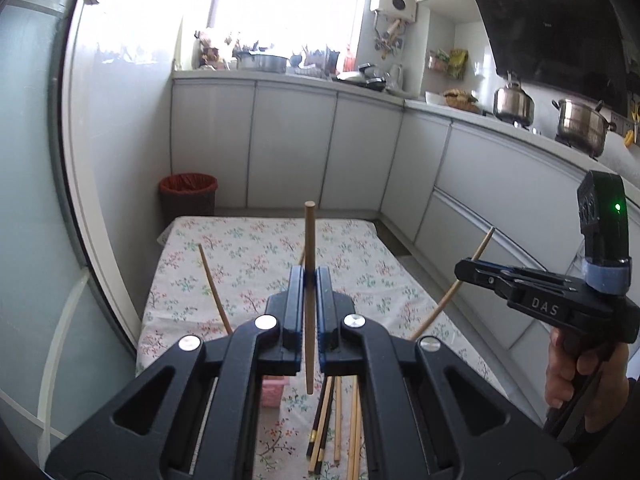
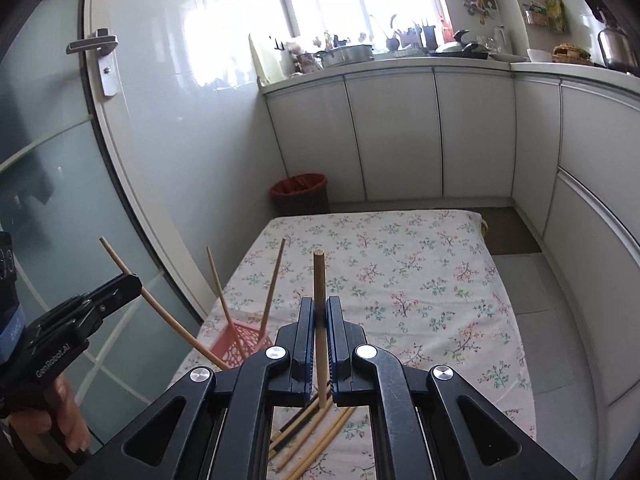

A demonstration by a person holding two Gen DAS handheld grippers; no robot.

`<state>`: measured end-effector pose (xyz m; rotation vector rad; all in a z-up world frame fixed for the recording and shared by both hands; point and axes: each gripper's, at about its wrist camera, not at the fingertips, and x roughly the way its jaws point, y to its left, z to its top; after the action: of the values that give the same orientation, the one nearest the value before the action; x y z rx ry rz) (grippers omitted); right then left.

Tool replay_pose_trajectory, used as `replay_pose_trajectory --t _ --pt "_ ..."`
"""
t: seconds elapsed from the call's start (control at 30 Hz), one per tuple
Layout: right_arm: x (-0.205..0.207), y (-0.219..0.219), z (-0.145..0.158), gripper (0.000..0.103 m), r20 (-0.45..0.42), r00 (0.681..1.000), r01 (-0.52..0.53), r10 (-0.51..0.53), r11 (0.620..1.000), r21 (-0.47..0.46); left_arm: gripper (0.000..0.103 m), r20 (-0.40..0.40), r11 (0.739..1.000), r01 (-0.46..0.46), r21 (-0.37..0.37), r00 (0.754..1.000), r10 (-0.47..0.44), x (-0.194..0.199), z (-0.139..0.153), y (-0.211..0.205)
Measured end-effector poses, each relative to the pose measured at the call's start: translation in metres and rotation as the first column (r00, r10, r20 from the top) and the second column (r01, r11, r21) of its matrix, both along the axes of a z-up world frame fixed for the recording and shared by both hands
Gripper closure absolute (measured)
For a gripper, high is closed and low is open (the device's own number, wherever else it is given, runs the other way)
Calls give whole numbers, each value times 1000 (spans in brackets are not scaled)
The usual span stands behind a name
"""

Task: Organize utensils
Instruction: 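Insert both chopsticks into the pink basket, opening the left then the right tool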

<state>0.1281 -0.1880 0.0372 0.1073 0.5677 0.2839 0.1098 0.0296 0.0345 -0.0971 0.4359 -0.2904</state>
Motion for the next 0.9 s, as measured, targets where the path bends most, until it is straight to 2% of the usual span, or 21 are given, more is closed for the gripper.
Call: replay_pose_trajectory --t 0.13,0.27,0.47,0.73,0.9 --pt "-4 8 12 97 33 999 -19 18 1000 19 97 48 999 -48 -15 998 49 2 8 11" --pt "-4 17 18 97 53 998 -38 36 998 41 97 61 995 -88 -37 994 90 9 8 21" --pt "2 29 19 97 54 997 -66 63 996 58 97 61 991 -134 -7 989 135 18 2 21" --pt "11 37 14 97 41 996 -83 80 993 86 97 -36 984 -150 91 987 154 43 -19 13" --pt "18 42 10 97 35 995 -96 93 990 105 97 -115 984 -146 98 981 157 61 -34 14"
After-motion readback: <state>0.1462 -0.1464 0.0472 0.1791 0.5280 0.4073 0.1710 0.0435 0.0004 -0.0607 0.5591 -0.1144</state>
